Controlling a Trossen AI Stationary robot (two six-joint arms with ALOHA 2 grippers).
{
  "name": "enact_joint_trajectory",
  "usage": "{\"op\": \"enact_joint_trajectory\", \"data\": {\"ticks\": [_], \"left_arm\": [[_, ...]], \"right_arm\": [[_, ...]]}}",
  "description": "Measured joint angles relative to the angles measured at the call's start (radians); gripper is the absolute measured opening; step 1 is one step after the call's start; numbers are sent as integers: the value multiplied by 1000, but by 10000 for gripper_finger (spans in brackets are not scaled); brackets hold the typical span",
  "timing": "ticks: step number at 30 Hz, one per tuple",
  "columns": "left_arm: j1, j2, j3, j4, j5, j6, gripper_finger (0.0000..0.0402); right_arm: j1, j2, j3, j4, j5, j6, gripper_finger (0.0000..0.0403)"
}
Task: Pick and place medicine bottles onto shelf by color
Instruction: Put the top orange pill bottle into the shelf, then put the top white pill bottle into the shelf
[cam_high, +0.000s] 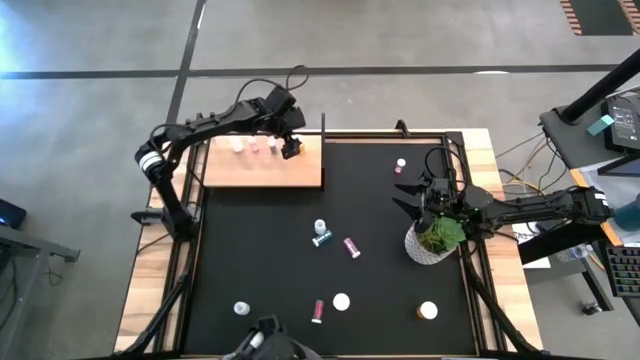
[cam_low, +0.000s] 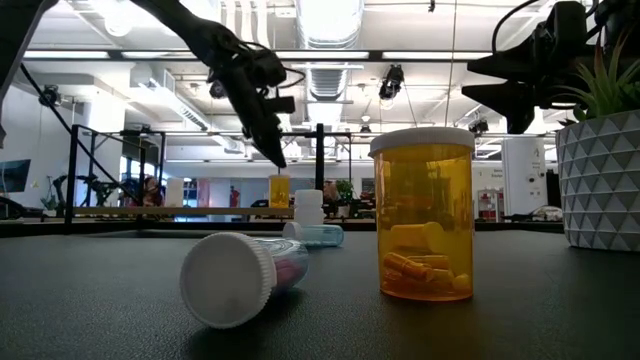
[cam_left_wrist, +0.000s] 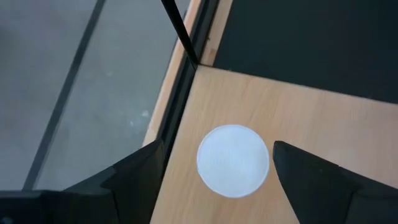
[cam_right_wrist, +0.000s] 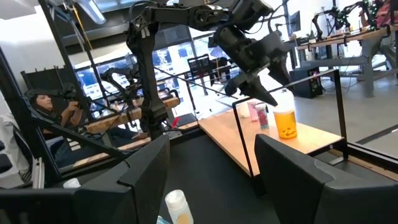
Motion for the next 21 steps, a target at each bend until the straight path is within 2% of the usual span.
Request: {"op": "enact_joint_trajectory", "data": {"ticks": [10,17,21], "left_arm": [[-46,-161,-1,35,1,0,284],[-133,-264,-2,98,14,-5,283],[-202,-291,-3,140,23,-103,283]], "right_arm": [[0,0,0,0,0,-1,226],[0,0,0,0,0,0,226],[0,0,0,0,0,0,226]]}}
